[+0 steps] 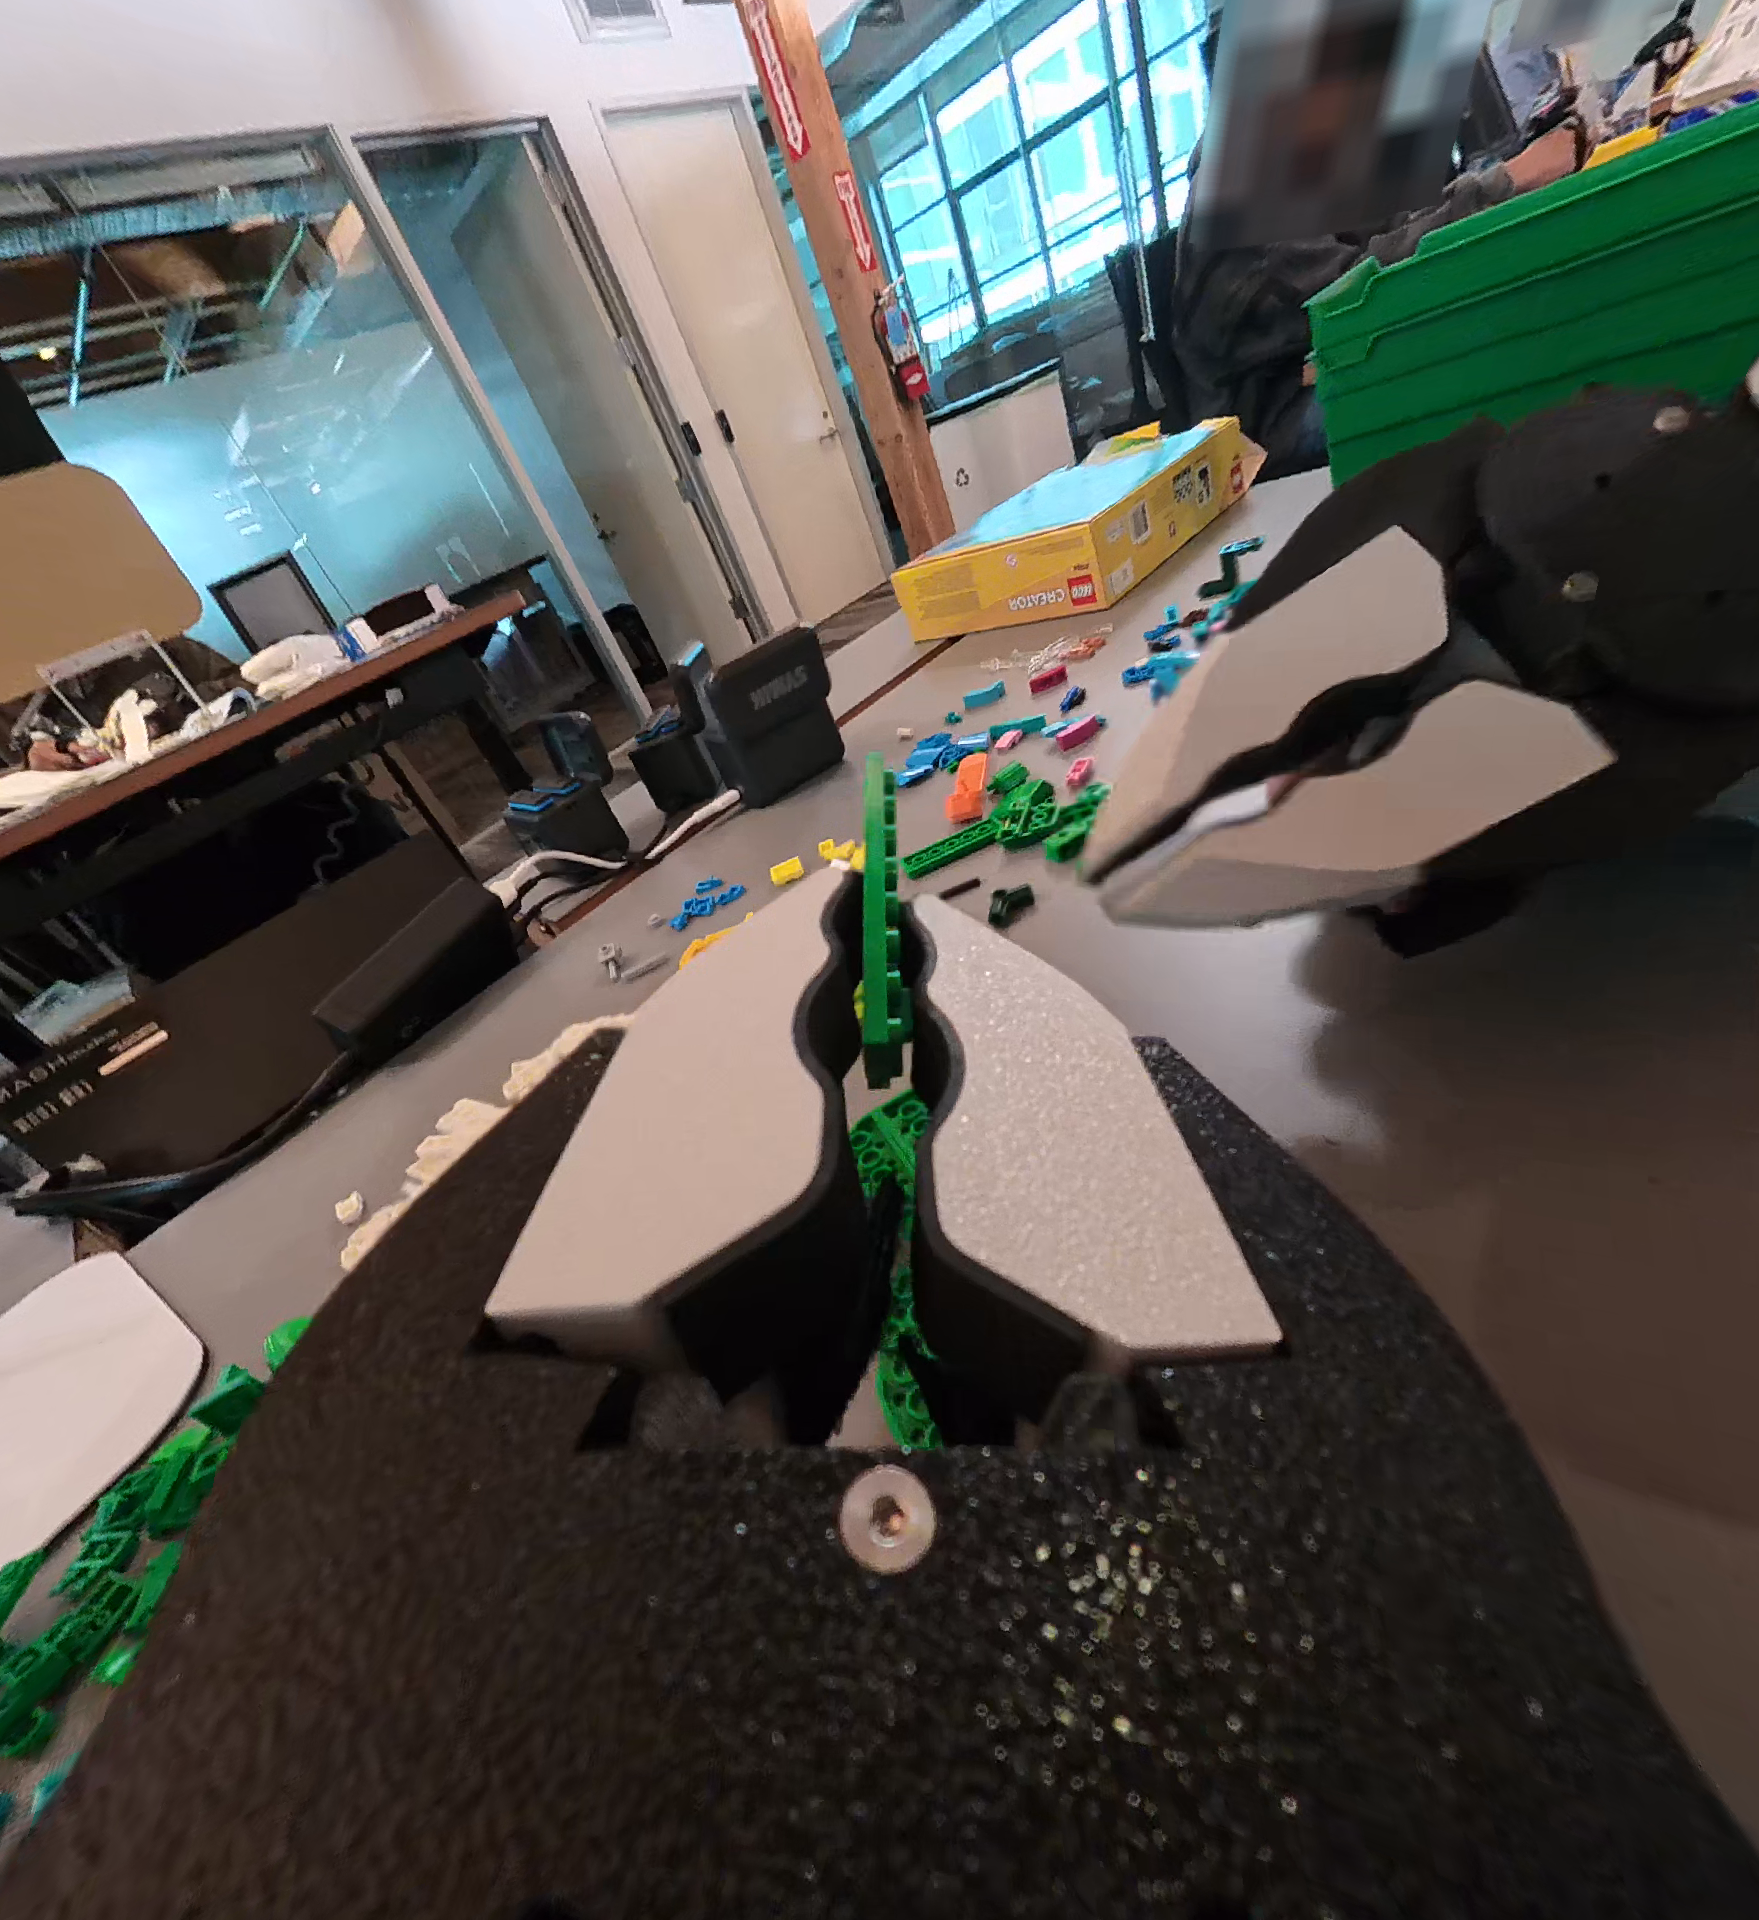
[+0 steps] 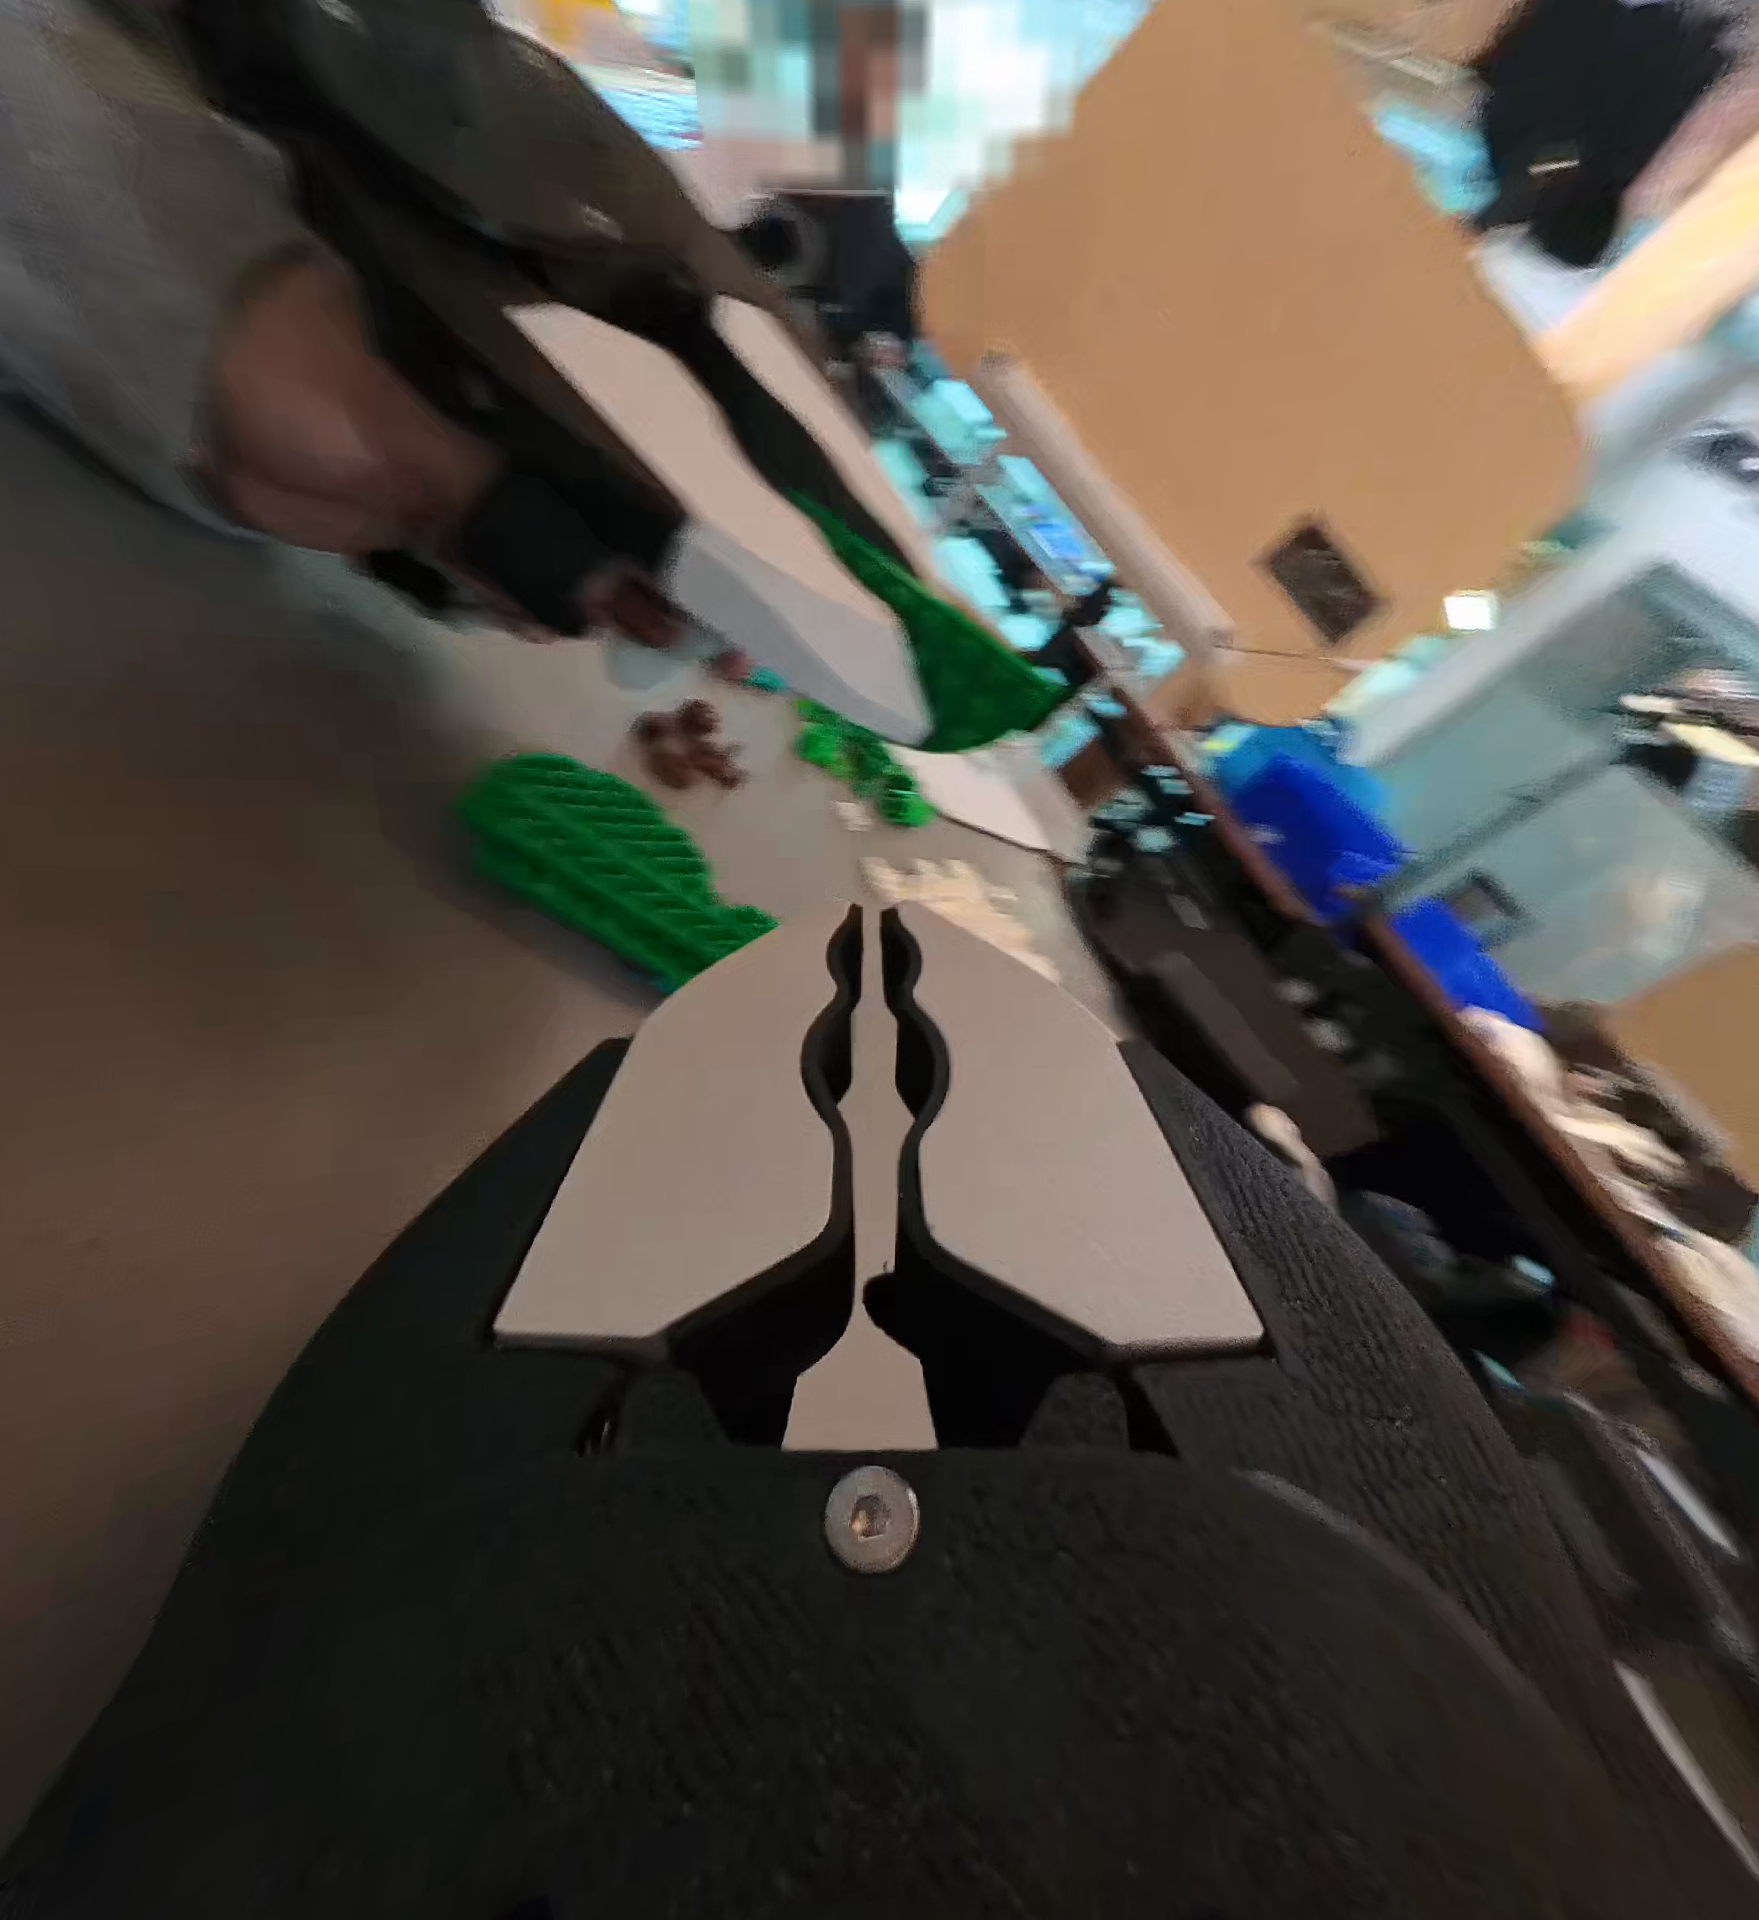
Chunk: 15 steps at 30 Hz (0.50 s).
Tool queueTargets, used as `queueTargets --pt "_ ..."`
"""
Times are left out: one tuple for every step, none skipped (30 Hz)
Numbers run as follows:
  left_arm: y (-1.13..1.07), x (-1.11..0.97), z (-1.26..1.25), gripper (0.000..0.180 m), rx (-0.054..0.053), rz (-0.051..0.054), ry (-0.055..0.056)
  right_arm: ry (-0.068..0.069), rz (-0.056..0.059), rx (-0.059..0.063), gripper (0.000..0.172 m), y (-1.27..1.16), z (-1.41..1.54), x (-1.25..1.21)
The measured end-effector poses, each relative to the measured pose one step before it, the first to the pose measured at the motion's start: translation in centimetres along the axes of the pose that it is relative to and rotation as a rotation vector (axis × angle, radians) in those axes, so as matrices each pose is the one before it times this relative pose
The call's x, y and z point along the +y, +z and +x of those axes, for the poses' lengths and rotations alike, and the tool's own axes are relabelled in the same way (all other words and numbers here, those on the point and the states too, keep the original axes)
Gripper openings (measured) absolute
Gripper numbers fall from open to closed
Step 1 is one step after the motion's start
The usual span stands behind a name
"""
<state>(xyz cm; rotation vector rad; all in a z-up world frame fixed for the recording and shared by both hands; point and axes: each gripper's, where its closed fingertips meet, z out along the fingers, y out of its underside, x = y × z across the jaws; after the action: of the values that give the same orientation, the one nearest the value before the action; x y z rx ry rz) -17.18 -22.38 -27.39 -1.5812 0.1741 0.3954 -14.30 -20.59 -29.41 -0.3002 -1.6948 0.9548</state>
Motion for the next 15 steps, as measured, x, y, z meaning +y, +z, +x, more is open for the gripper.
queueTargets --pt "-0.050 -0.211 0.206 0.005 0.0081 0.0114 0.0134 0.0308 -0.0060 -0.1174 0.003 -0.539 -1.501 -0.561" --pt "-0.046 -0.152 0.124 0.005 0.0021 0.0085 0.0126 0.0660 -0.0190 -0.1475 0.005 -0.614 -2.086 -0.559" --pt "-0.022 -0.089 0.077 0.005 -0.0005 0.0056 0.0122 0.0952 -0.0221 -0.1744 0.007 -0.623 -2.647 -0.599" --pt "0.000 -0.075 0.093 0.005 0.0016 0.0041 0.0112 0.1056 -0.0115 -0.1774 0.009 -0.462 -2.940 -0.620" --pt "0.008 -0.046 0.101 0.005 0.0026 0.0019 0.0077 0.0870 0.0026 -0.1501 0.011 -0.173 -2.780 -0.572" --pt "0.017 -0.059 0.144 0.005 0.0055 0.0028 0.0039 0.0491 0.0048 -0.1031 0.013 0.136 -2.269 -0.370" --pt "0.009 -0.066 0.166 0.005 0.0069 0.0040 0.0006 0.0136 -0.0132 -0.0553 0.015 0.357 -1.605 -0.001" --pt "0.017 -0.049 0.137 0.005 0.0057 0.0019 -0.0011 -0.0034 -0.0321 -0.0275 0.017 0.447 -1.112 0.294" --pt "0.021 -0.047 0.118 0.005 0.0053 0.0010 0.0004 -0.0040 -0.0408 -0.0171 0.018 0.488 -0.822 0.422" --pt "0.009 -0.025 0.090 0.005 0.0038 0.0007 0.0026 0.0021 -0.0392 -0.0174 0.020 0.464 -0.679 0.417" --pt "0.001 -0.009 0.051 0.005 0.0016 -0.0005 0.0041 0.0058 -0.0304 -0.0177 0.021 0.410 -0.555 0.350" --pt "-0.003 0.024 0.006 0.005 0.0000 -0.0015 0.0042 0.0064 -0.0269 -0.0125 0.022 0.326 -0.372 0.370" --pt "-0.018 0.021 -0.042 0.005 -0.0014 -0.0013 0.0019 0.0043 -0.0314 0.0015 0.022 0.254 -0.083 0.482" --pt "-0.035 0.004 -0.069 0.005 -0.0016 0.0000 -0.0012 0.0002 -0.0264 0.0048 0.022 0.166 0.008 0.419" --pt "-0.027 -0.025 -0.083 0.005 -0.0016 0.0008 -0.0037 -0.0045 0.0009 0.0080 0.021 0.004 0.038 -0.046"
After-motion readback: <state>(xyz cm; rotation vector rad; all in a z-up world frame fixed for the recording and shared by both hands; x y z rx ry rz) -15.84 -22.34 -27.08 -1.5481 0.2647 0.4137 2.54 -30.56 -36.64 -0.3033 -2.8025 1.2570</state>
